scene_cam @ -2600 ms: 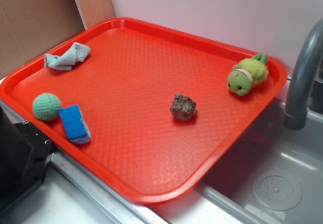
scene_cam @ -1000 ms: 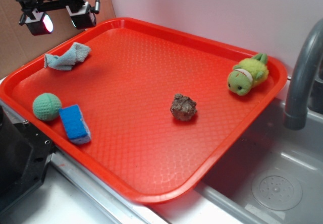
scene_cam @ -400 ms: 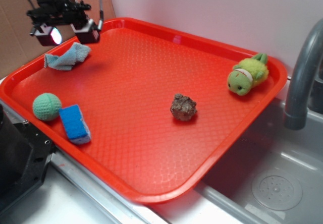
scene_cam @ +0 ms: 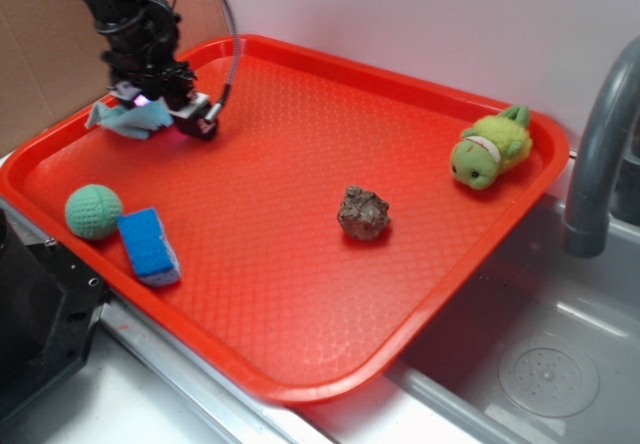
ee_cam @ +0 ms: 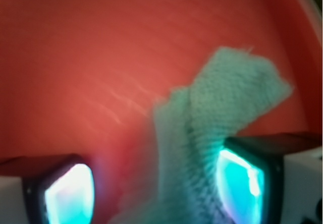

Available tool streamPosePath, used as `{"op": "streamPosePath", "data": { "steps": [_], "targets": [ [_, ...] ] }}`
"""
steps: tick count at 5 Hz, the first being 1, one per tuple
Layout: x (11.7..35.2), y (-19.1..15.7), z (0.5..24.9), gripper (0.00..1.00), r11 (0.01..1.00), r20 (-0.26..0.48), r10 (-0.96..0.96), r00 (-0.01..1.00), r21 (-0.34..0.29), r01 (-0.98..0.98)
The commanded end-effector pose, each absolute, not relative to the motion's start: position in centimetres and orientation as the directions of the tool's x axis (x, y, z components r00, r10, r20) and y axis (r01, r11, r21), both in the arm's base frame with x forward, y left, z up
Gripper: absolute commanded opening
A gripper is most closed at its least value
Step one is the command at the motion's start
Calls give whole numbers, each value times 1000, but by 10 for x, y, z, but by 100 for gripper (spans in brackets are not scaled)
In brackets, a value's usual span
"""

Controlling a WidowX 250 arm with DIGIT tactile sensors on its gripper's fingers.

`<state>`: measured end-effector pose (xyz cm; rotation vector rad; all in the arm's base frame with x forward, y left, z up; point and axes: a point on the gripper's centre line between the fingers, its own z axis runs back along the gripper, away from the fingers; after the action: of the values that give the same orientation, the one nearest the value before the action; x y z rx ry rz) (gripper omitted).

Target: Grab the blue cloth.

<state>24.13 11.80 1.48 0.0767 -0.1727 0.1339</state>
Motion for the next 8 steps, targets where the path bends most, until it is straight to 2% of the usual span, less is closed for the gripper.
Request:
{"op": "streamPosePath", "data": {
  "steps": [1, 2, 3, 4, 5, 6, 7, 8],
  "targets": [
    [240, 122, 29, 0, 989, 157, 133, 979, 40, -141],
    [228, 106, 71, 0, 994, 258, 103, 961, -3, -106],
    [227, 76, 106, 0, 994, 294, 108, 950, -45, -100],
    [243, 50, 123, 0, 985, 271, 173, 947, -50, -165],
    [255, 44, 136, 0, 915, 267, 391, 881, -8, -404],
    [251, 57, 149, 0, 796, 237, 592, 770, -25, -605],
    [255, 51, 156, 0, 921, 282, 370, 885, 12, -389],
    [259, 27, 171, 0, 988, 320, 136, 938, 19, -150]
  ]
}}
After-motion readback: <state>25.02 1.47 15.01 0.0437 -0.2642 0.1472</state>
